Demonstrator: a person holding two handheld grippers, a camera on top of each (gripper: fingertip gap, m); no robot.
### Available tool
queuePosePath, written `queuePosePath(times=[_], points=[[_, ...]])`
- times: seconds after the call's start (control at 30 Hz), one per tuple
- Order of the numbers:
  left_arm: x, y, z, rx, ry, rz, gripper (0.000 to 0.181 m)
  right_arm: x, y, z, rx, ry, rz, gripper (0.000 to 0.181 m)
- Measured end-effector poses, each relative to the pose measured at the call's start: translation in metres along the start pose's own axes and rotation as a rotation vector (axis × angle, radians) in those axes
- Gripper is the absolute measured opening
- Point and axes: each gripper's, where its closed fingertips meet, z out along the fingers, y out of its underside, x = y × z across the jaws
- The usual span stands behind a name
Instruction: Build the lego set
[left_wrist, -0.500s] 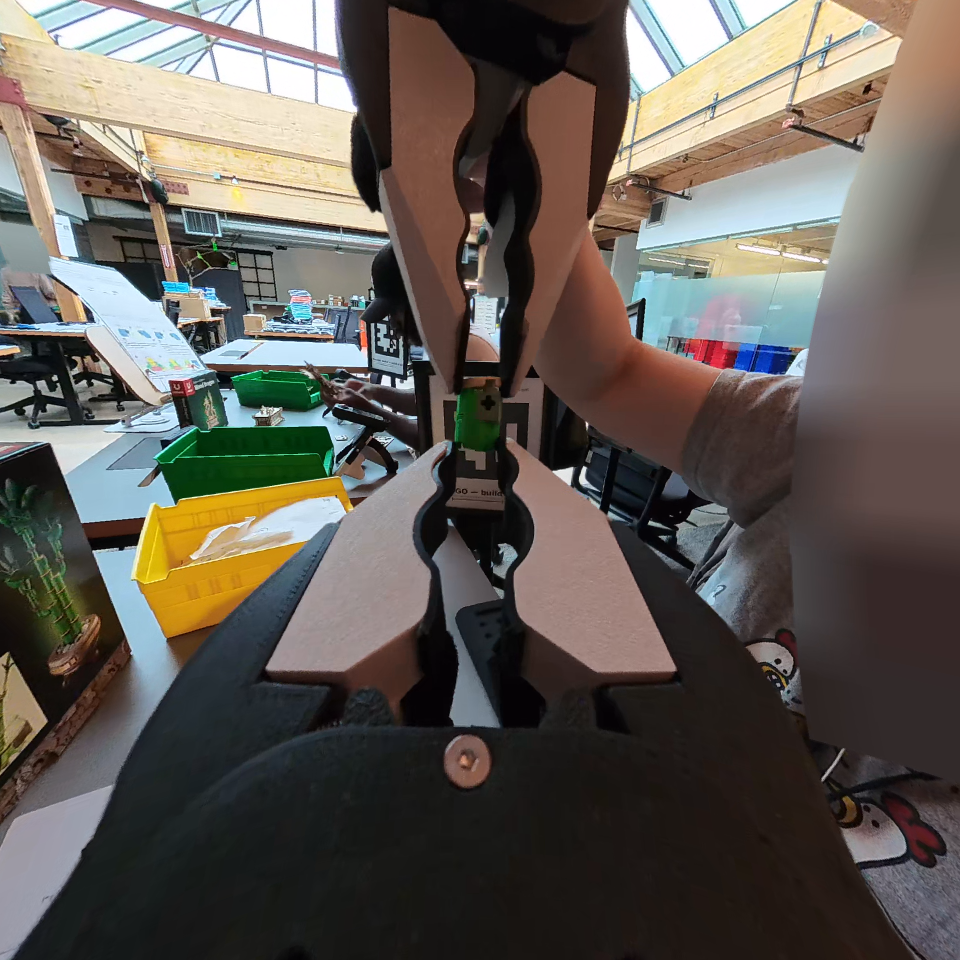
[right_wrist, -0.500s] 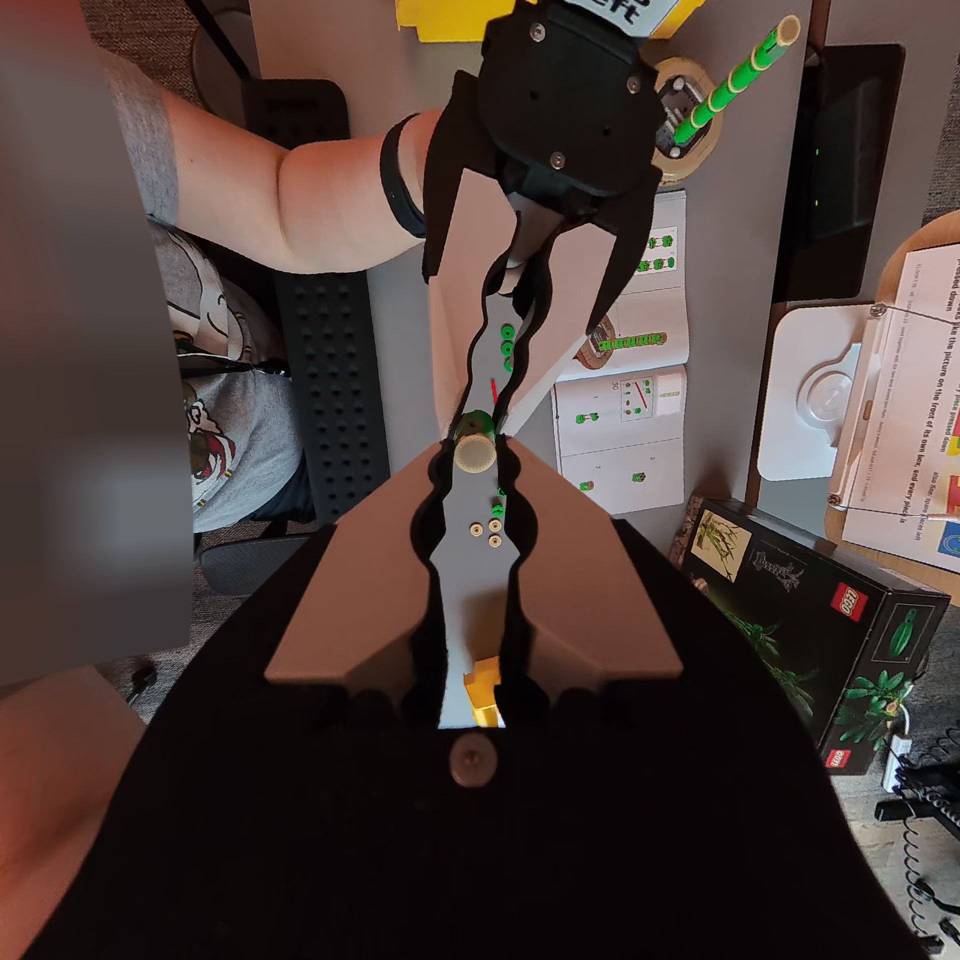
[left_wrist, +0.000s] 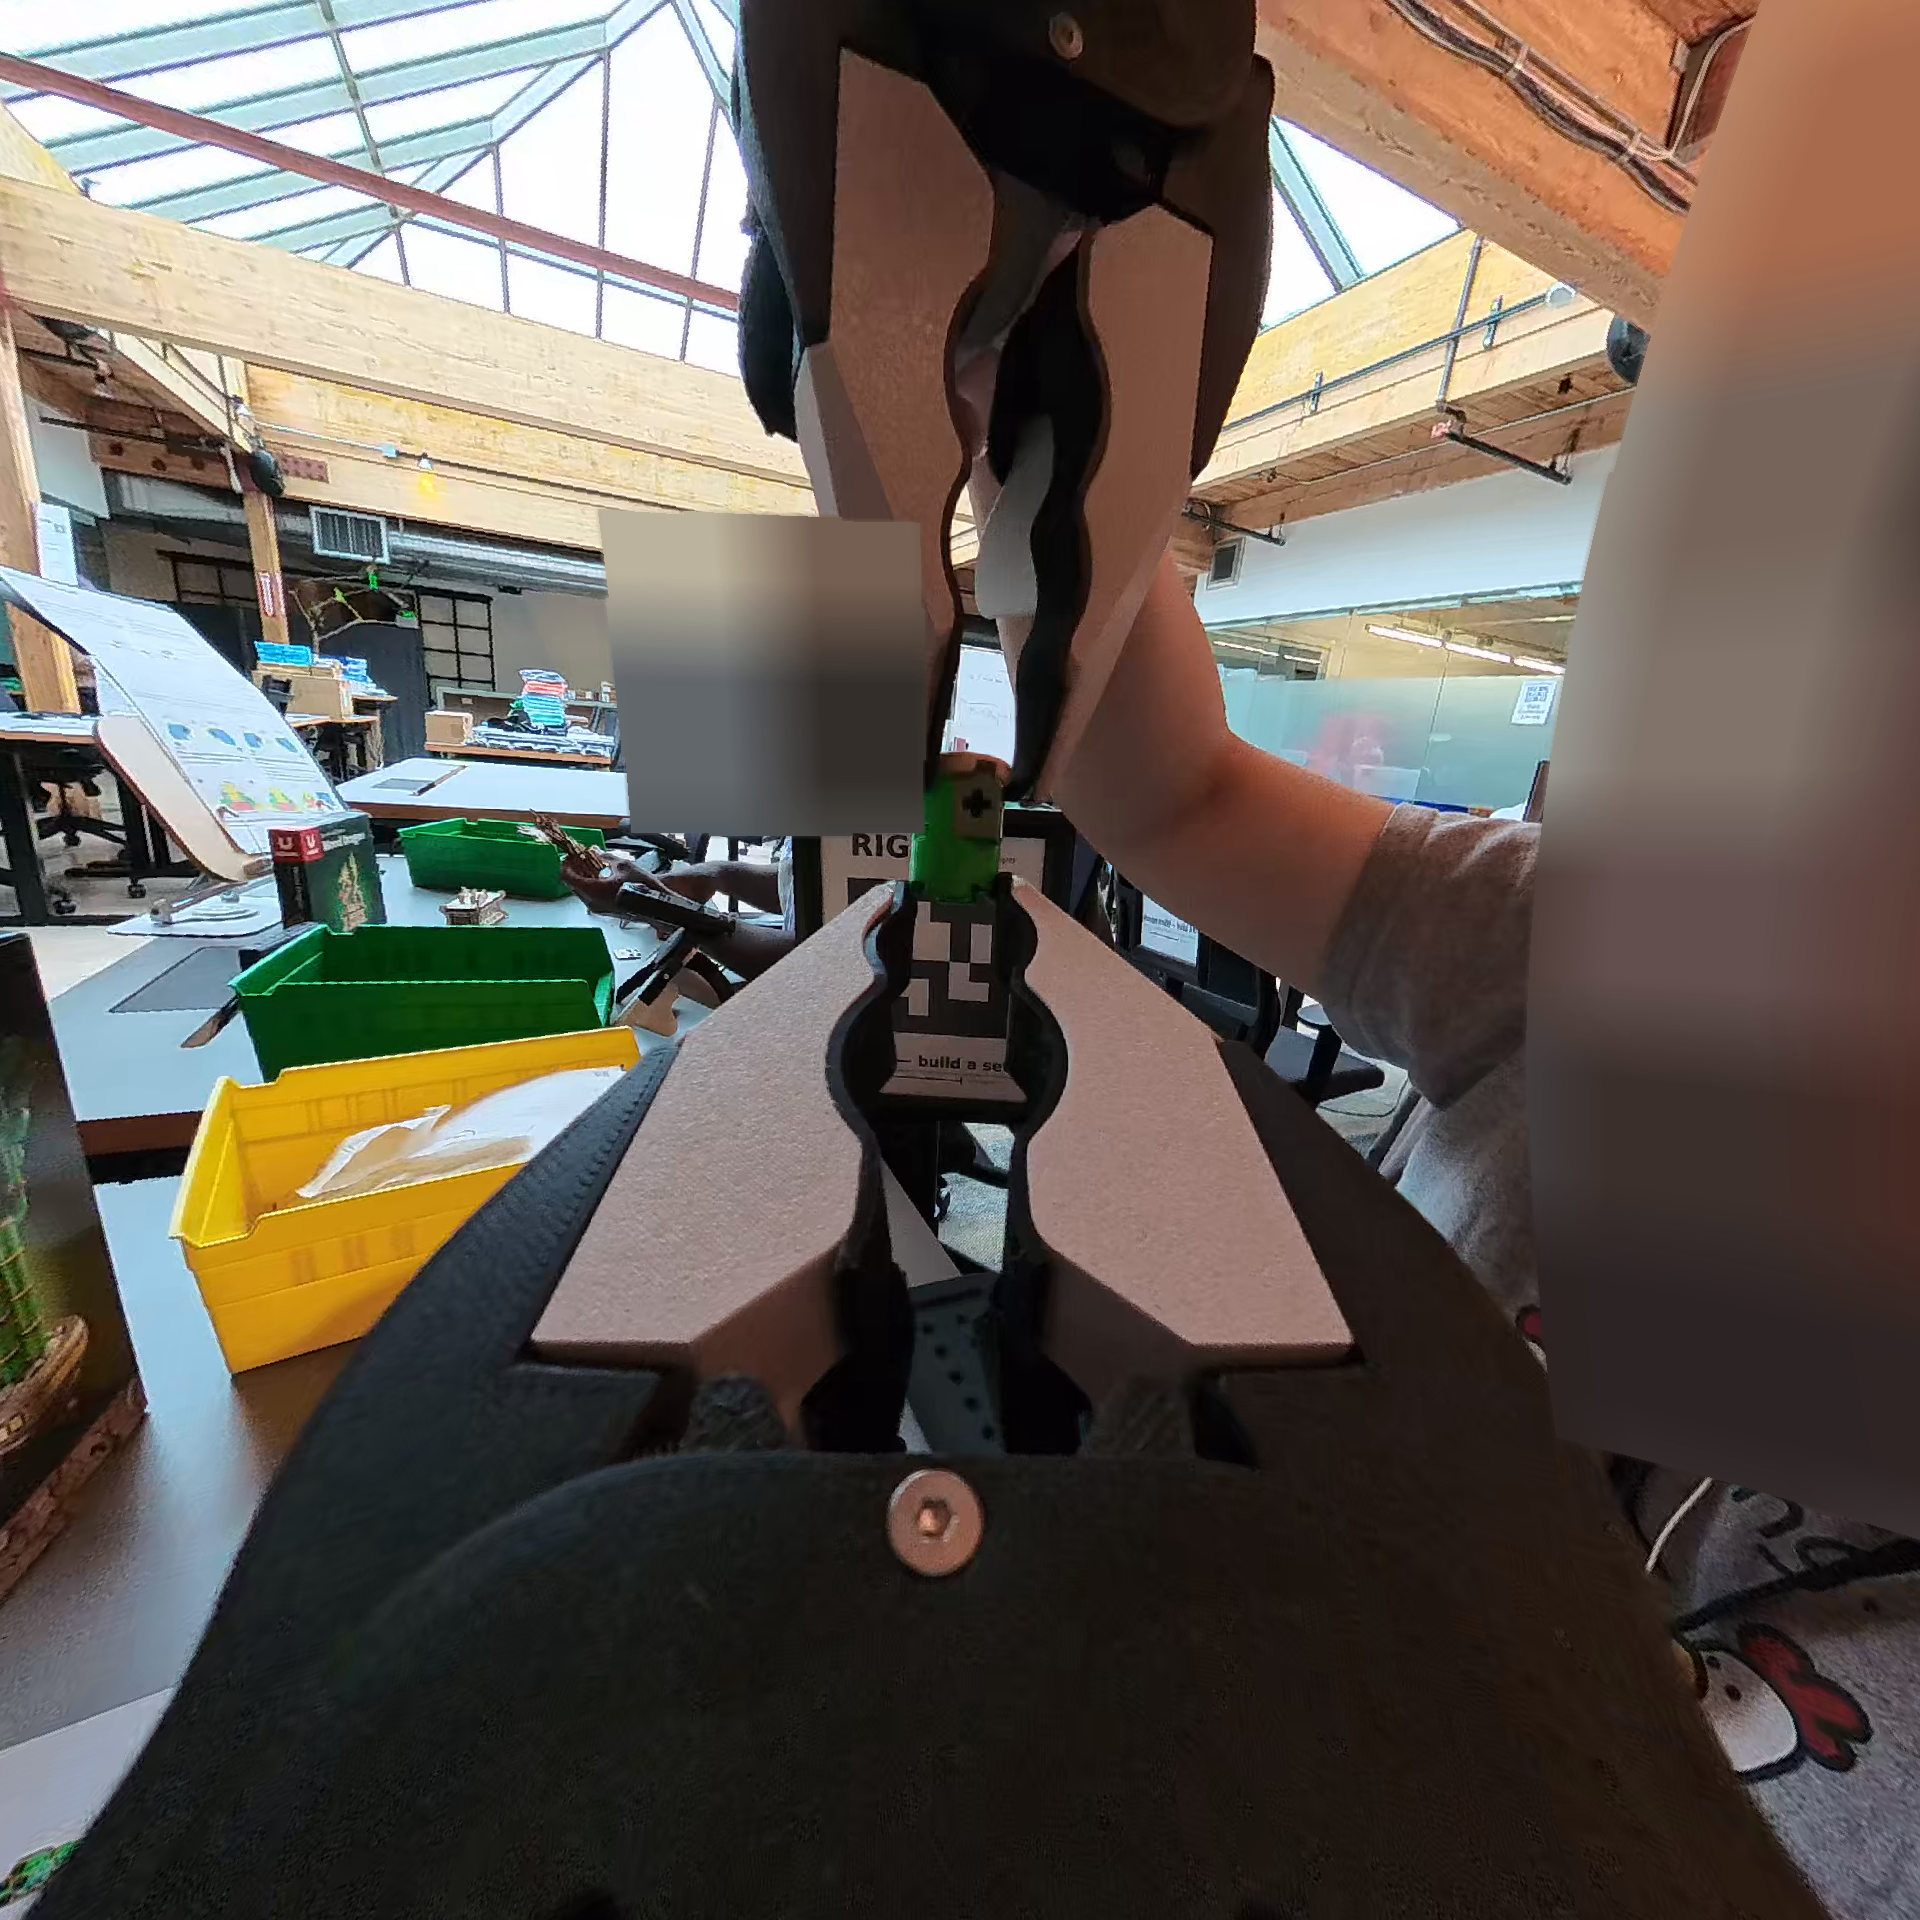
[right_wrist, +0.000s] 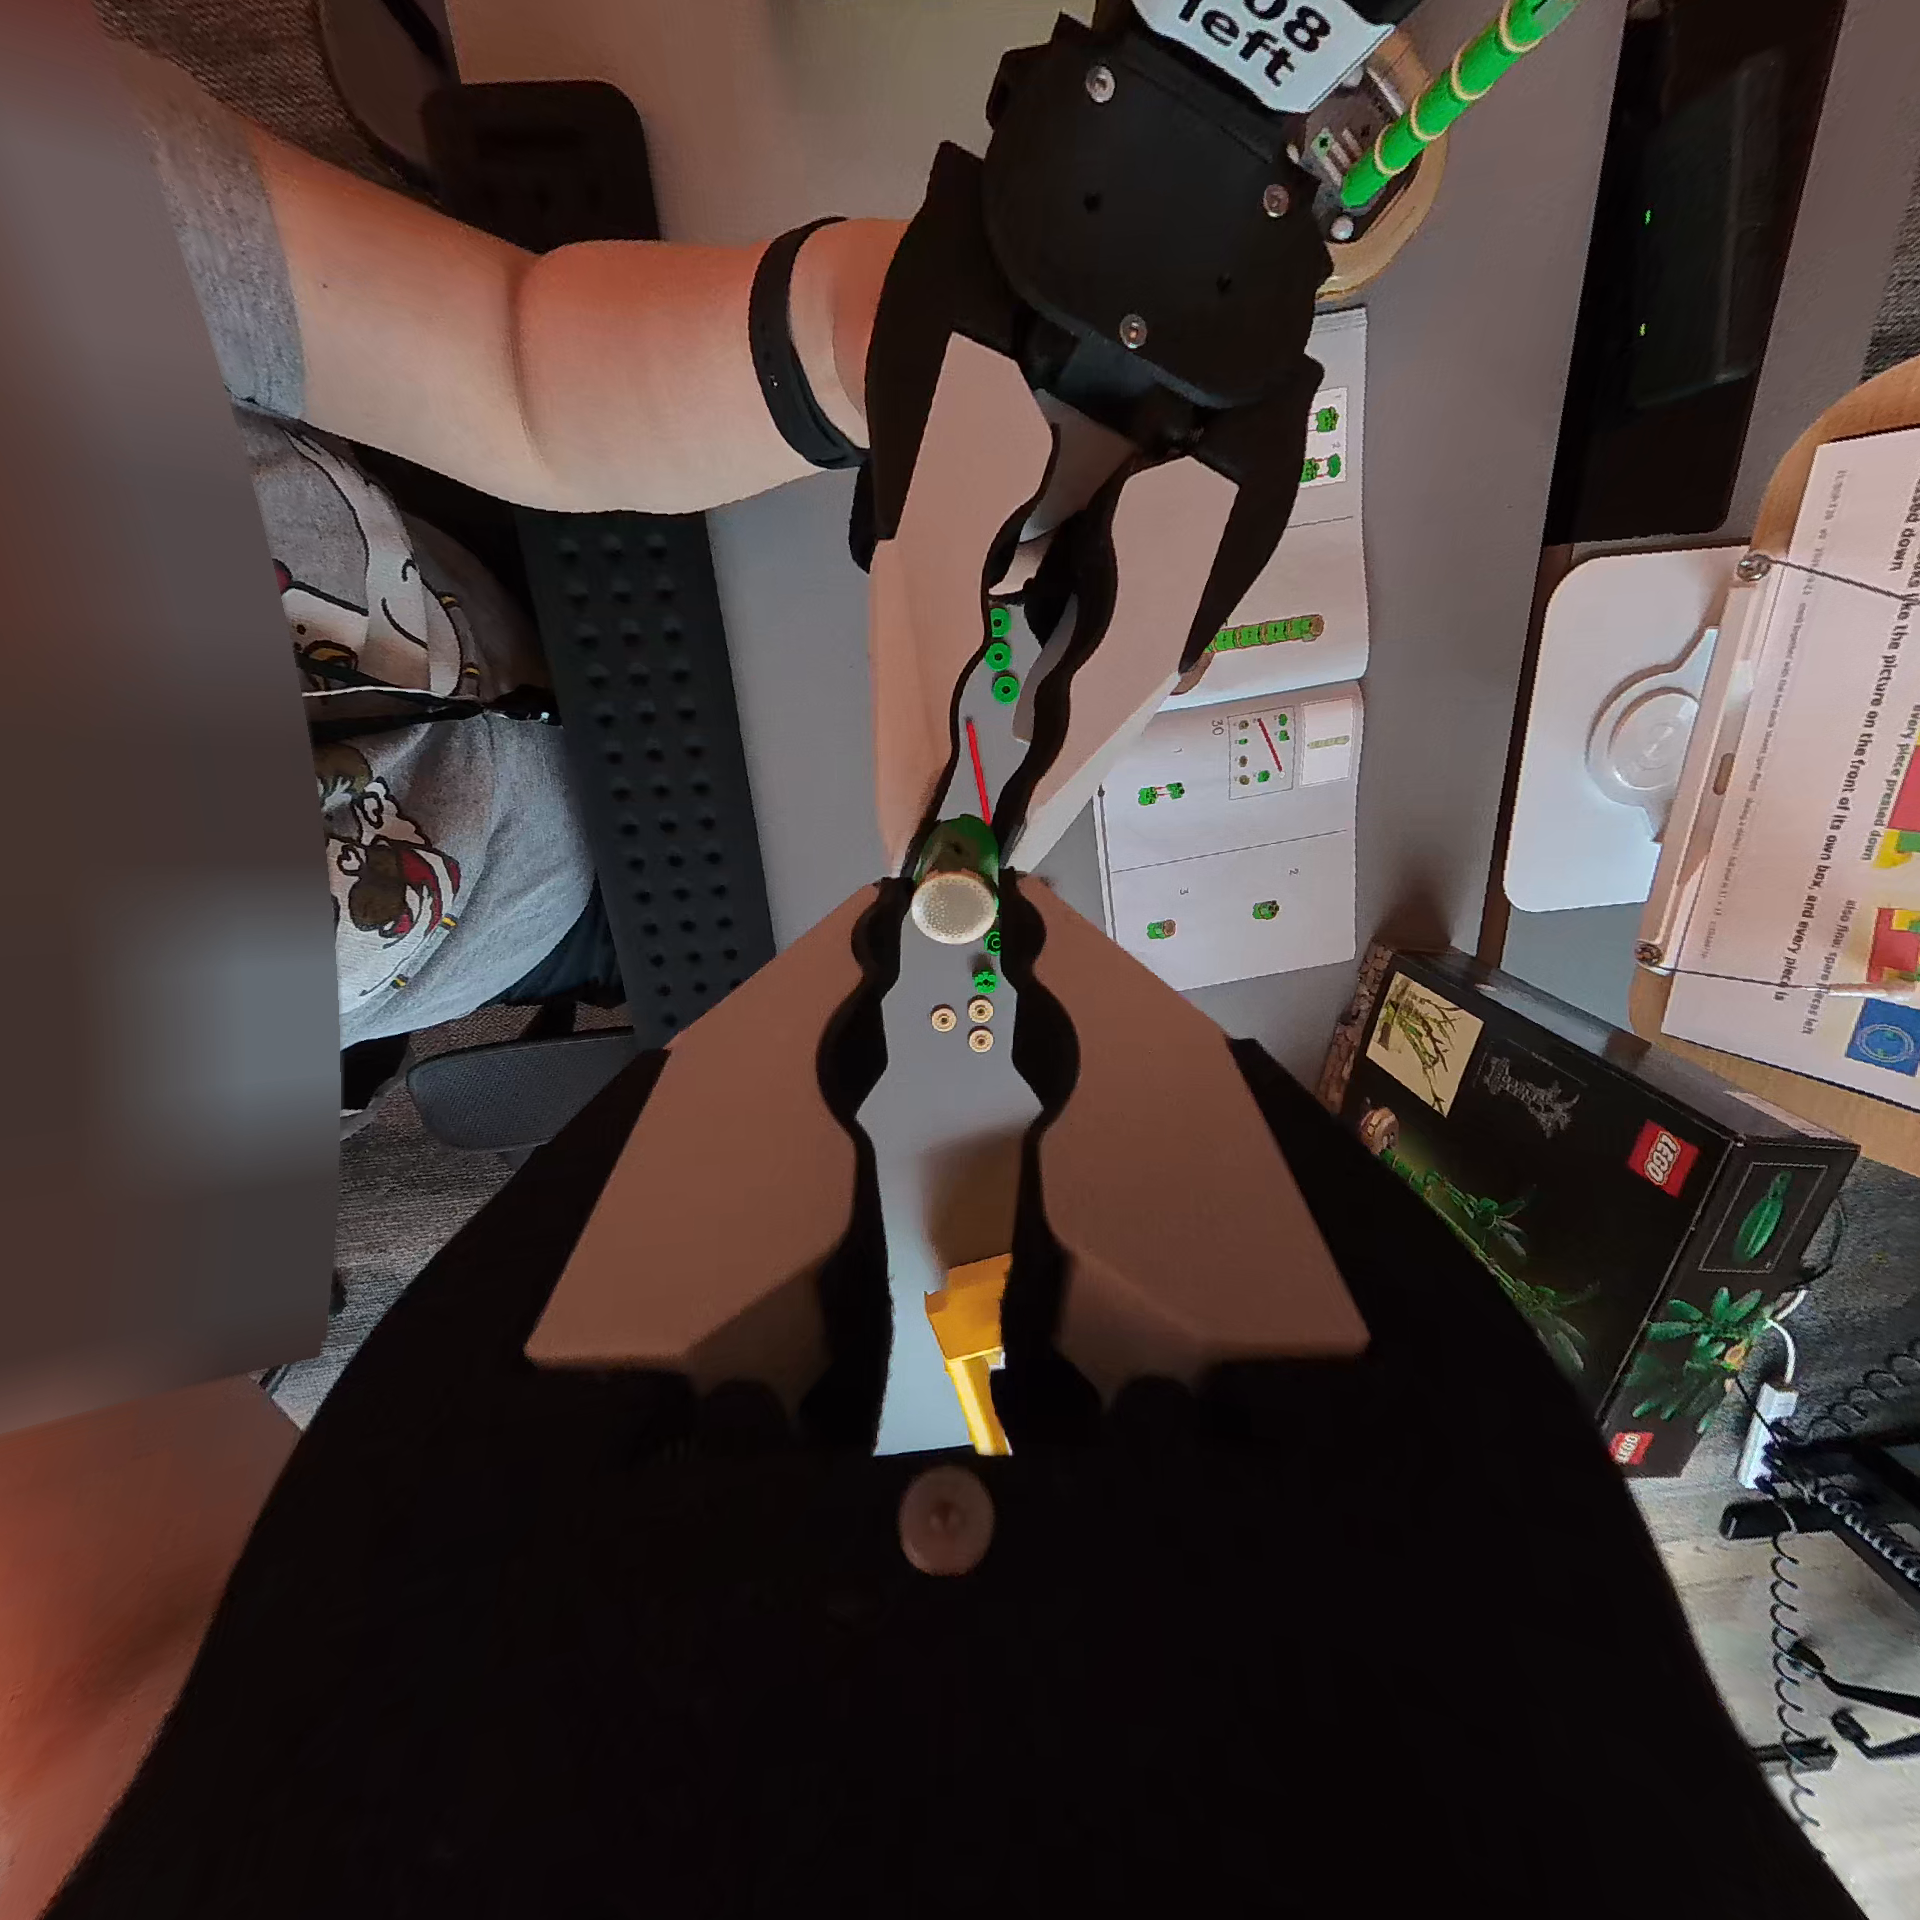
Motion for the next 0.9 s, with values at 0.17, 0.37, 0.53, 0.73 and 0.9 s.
queuePosePath(times=[0.17,0.37,0.53,0.73,0.9], points=[[-0.002,-0.002,-0.002,0.017,0.000,-0.010,0.013,0.002,0.000,0.000,0.017,0.002,-0.005,0.018],[-0.004,-0.002,-0.003,0.028,0.010,-0.026,0.013,0.004,0.000,0.001,0.006,0.014,-0.014,0.020],[-0.007,-0.003,-0.004,0.045,0.019,-0.038,0.014,0.007,-0.001,0.002,-0.004,0.027,-0.016,0.021],[-0.009,-0.002,-0.006,0.057,0.027,-0.054,0.013,0.013,-0.002,0.001,0.000,0.052,-0.019,0.020],[-0.036,0.007,-0.023,0.016,-0.108,-0.055,0.014,0.018,0.005,0.003,0.084,0.096,-0.005,0.020]])
